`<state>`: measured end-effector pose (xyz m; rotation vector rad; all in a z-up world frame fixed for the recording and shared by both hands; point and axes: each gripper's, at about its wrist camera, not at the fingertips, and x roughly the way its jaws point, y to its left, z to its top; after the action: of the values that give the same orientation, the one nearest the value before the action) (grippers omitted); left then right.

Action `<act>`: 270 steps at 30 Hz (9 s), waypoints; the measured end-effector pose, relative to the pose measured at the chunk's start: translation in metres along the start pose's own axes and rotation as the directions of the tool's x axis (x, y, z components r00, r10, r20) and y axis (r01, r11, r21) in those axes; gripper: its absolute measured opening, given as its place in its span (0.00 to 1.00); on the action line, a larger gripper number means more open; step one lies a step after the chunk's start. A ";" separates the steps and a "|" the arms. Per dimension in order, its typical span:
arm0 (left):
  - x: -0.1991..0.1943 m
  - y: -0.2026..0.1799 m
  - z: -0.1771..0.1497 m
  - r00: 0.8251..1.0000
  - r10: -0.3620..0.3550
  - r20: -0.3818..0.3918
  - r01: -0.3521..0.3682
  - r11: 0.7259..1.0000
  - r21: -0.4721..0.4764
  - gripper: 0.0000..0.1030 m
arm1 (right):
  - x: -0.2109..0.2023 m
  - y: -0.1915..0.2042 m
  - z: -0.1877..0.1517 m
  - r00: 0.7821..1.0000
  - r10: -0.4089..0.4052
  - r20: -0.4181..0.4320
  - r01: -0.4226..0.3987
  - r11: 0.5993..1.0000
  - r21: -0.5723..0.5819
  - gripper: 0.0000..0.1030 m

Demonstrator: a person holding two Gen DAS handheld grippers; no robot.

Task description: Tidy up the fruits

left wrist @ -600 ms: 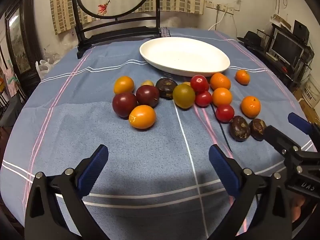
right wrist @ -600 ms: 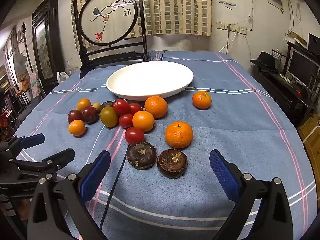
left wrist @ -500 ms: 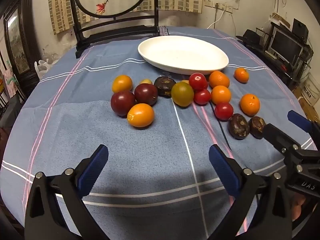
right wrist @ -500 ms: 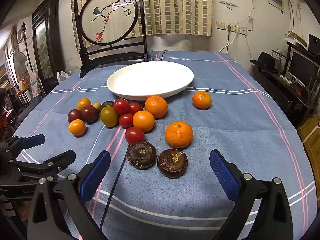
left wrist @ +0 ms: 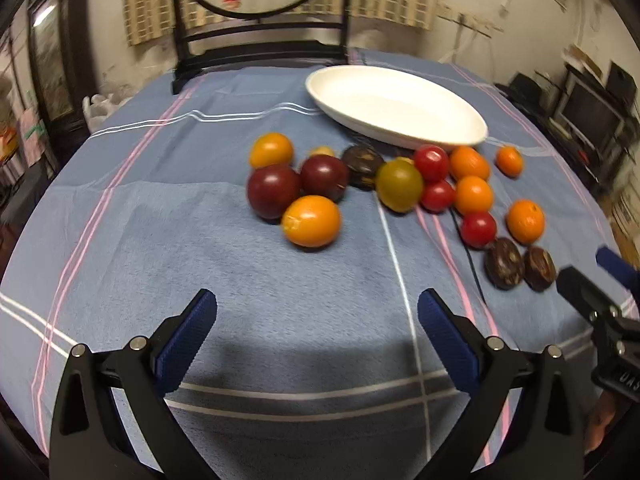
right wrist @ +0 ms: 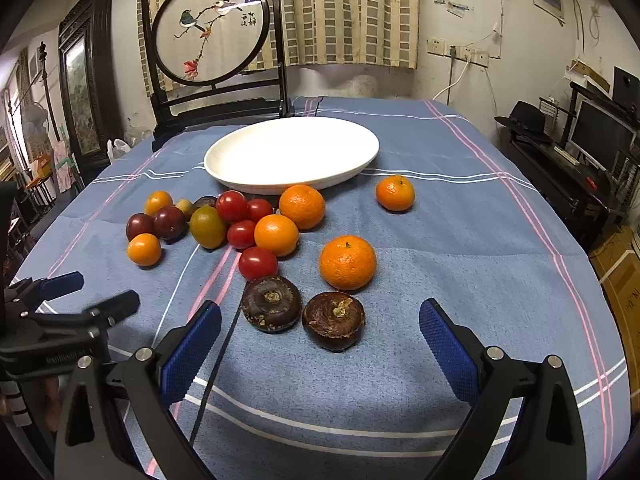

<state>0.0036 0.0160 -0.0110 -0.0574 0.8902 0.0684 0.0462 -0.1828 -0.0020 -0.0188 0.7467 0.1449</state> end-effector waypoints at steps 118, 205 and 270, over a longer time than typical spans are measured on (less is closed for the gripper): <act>0.012 0.028 0.002 0.994 -0.104 -0.044 0.107 0.991 0.076 0.96 | 0.048 0.001 0.001 0.972 -0.030 -0.233 -0.005 0.989 -0.150 0.58; 0.063 0.085 0.097 0.993 -0.083 0.081 0.096 0.981 -0.169 0.94 | 0.049 0.014 0.073 0.985 0.135 -0.108 -0.146 0.985 -0.095 0.68; 0.058 0.055 0.099 0.951 -0.298 0.084 0.297 0.954 0.023 0.39 | 0.089 0.023 0.132 0.985 0.167 -0.039 -0.165 0.986 0.035 0.42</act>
<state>0.1118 0.0810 0.0053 -0.1776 0.7871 -0.2148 0.1968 -0.1403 0.0355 0.0712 0.7920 0.2922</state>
